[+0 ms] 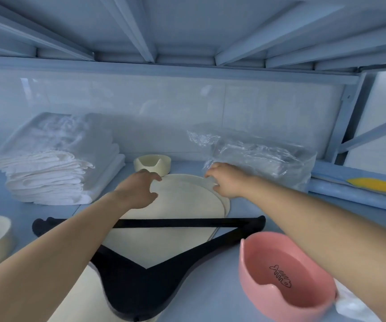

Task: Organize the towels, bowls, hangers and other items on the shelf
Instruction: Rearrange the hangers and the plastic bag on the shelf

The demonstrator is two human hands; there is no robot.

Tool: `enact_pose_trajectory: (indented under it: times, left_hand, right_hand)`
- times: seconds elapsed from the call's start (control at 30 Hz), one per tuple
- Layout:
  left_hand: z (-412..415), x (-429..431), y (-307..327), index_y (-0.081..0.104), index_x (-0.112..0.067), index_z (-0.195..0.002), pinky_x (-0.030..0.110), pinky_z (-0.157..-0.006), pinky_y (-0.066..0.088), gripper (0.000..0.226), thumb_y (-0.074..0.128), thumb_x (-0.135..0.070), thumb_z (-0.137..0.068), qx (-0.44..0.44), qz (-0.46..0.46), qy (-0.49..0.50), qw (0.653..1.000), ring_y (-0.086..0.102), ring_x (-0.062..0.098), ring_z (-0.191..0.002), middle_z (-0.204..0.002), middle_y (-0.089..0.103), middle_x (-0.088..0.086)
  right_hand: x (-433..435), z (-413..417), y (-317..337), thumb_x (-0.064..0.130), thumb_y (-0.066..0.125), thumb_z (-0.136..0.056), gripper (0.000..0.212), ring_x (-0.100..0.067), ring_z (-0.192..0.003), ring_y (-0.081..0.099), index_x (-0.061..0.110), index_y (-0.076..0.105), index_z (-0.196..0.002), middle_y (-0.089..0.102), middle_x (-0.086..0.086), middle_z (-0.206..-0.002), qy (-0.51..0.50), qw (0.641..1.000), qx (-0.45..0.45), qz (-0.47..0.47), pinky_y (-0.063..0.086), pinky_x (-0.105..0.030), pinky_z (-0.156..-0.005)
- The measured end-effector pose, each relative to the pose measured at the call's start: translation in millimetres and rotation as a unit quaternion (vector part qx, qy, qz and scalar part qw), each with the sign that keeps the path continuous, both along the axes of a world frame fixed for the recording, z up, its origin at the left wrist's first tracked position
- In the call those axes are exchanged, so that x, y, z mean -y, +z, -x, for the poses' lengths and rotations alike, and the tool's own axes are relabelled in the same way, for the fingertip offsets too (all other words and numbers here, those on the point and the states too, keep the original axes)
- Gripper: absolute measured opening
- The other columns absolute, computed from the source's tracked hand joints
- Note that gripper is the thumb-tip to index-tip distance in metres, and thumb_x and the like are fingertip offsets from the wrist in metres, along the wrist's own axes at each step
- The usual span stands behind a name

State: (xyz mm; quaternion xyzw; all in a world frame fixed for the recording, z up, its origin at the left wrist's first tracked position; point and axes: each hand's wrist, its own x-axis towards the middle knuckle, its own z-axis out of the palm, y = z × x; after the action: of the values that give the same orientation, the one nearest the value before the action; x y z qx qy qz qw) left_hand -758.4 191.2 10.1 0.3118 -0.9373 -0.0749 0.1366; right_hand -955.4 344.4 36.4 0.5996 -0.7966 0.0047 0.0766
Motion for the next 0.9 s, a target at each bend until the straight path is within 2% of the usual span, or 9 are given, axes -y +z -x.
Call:
enact_pose_trajectory:
  times: [0.1,0.17,0.37,0.47,0.53,0.63,0.7,0.8,0.9]
  left_hand:
    - [30.3,-19.4,8.1,0.045,-0.027,-0.132,0.036,-0.097,0.042,0.047,0.059,-0.028,-0.087,-0.020,0.000,-0.061,0.998,0.048,0.019,-0.116,-0.136,0.042,0.001]
    - [48.8,-32.2,15.1,0.044,-0.027,-0.132,0.033,-0.097,0.041,0.049,0.060,-0.029,-0.086,-0.033,0.013,-0.099,0.994,0.047,0.018,-0.118,-0.135,0.043,0.001]
    - [91.7,-70.2,34.8,0.032,-0.028,-0.140,0.036,-0.096,0.043,0.062,0.060,-0.025,-0.085,-0.106,0.042,-0.169,0.979,0.046,0.022,-0.121,-0.139,0.038,0.001]
    - [105.4,-87.9,39.7,0.021,-0.036,-0.144,0.036,-0.089,0.047,0.074,0.061,-0.023,-0.084,-0.137,0.050,-0.203,0.968,0.052,0.024,-0.111,-0.140,0.034,0.002]
    - [114.6,-98.7,41.1,0.013,-0.044,-0.144,0.039,-0.092,0.046,0.080,0.061,-0.023,-0.084,-0.130,0.042,-0.225,0.965,0.053,0.025,-0.109,-0.141,0.032,0.004]
    - [130.1,-110.9,39.4,0.007,-0.050,-0.143,0.034,-0.099,0.042,0.083,0.062,-0.029,-0.084,-0.085,0.034,-0.219,0.971,0.050,0.029,-0.118,-0.149,0.021,0.012]
    - [139.4,-115.3,37.6,0.007,-0.048,-0.144,0.033,-0.098,0.042,0.088,0.066,-0.034,-0.080,-0.059,0.042,-0.205,0.976,0.049,0.031,-0.119,-0.150,0.016,0.015]
    - [150.1,-113.4,36.8,0.013,-0.044,-0.142,0.029,-0.090,0.043,0.095,0.074,-0.040,-0.069,-0.056,0.025,-0.214,0.975,0.051,0.028,-0.110,-0.141,0.026,0.010]
    - [160.3,-105.5,37.8,0.020,-0.043,-0.136,0.025,-0.091,0.036,0.092,0.078,-0.044,-0.065,-0.077,-0.034,-0.235,0.968,0.044,0.022,-0.122,-0.142,0.030,0.001]
  right_hand:
    - [-21.0,2.8,25.5,0.002,0.050,-0.084,0.045,-0.023,-0.123,0.045,0.016,0.053,-0.127,0.049,-0.006,-0.132,0.029,0.998,-0.026,0.053,0.034,-0.028,-0.098]
    - [-37.8,9.5,40.1,0.002,0.051,-0.083,0.045,-0.023,-0.123,0.045,0.016,0.055,-0.126,0.049,-0.006,-0.132,0.032,0.996,-0.038,0.078,0.034,-0.027,-0.099]
    - [-85.8,32.2,53.2,0.016,0.064,-0.083,0.040,-0.021,-0.120,0.047,0.016,0.057,-0.123,0.049,-0.005,-0.131,0.013,0.991,-0.026,0.131,0.034,-0.026,-0.099]
    - [-103.2,42.2,50.7,0.025,0.071,-0.079,0.047,-0.020,-0.112,0.050,0.016,0.056,-0.123,0.051,-0.003,-0.124,-0.003,0.989,-0.018,0.147,0.037,-0.027,-0.092]
    - [-115.7,49.9,50.4,0.037,0.075,-0.074,0.055,-0.019,-0.106,0.051,0.017,0.054,-0.121,0.051,-0.001,-0.117,-0.018,0.988,-0.022,0.150,0.039,-0.027,-0.086]
    - [-132.9,61.0,52.8,0.051,0.078,-0.064,0.066,-0.015,-0.101,0.052,0.017,0.053,-0.114,0.049,0.002,-0.111,-0.037,0.986,0.004,0.160,0.043,-0.029,-0.089]
    - [-142.1,68.2,53.9,0.053,0.082,-0.057,0.068,-0.013,-0.098,0.052,0.019,0.054,-0.109,0.049,0.004,-0.106,-0.043,0.985,0.021,0.166,0.044,-0.028,-0.087]
    - [-149.7,77.1,51.4,0.050,0.085,-0.053,0.064,-0.012,-0.087,0.051,0.020,0.055,-0.100,0.050,0.006,-0.095,-0.037,0.985,0.032,0.167,0.041,-0.024,-0.075]
    - [-142.4,78.1,42.5,0.046,0.084,-0.058,0.055,-0.015,-0.086,0.053,0.014,0.060,-0.095,0.054,0.005,-0.091,-0.014,0.983,0.025,0.180,0.041,-0.026,-0.075]
